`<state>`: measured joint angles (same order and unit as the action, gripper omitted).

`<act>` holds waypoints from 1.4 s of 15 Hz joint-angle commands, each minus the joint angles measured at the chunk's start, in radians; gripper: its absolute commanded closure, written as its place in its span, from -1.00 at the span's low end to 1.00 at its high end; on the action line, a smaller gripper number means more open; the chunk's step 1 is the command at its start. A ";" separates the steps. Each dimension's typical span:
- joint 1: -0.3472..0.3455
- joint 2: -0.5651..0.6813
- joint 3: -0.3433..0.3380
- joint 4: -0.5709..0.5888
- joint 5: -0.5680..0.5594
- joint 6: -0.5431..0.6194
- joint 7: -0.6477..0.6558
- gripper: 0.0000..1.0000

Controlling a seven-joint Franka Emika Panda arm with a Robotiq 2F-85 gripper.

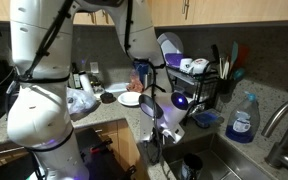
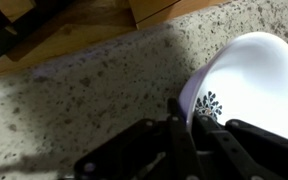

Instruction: Move the white bowl on the top to the right

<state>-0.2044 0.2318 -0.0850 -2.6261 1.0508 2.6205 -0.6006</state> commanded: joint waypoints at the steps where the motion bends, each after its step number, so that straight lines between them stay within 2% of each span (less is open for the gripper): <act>1: -0.009 0.003 -0.004 0.014 0.007 -0.025 0.014 0.43; 3: -0.011 0.003 -0.005 0.014 0.006 -0.026 0.014 0.39; 4: -0.013 0.002 -0.006 0.013 0.006 -0.028 0.014 0.17; 6: -0.018 -0.005 -0.007 0.010 0.001 -0.028 0.014 0.02; 7: -0.019 -0.011 -0.007 0.007 -0.001 -0.030 0.015 -0.16; 8: -0.017 -0.022 -0.007 -0.001 -0.010 -0.030 0.019 -0.50; 11: -0.007 -0.068 -0.007 -0.028 -0.047 -0.029 0.024 -0.97; 16: 0.016 -0.222 -0.016 -0.087 -0.165 -0.049 0.059 -1.00; 21: 0.051 -0.422 -0.005 -0.108 -0.433 -0.262 0.212 -1.00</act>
<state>-0.1897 -0.0268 -0.0871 -2.6852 0.7430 2.4669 -0.4882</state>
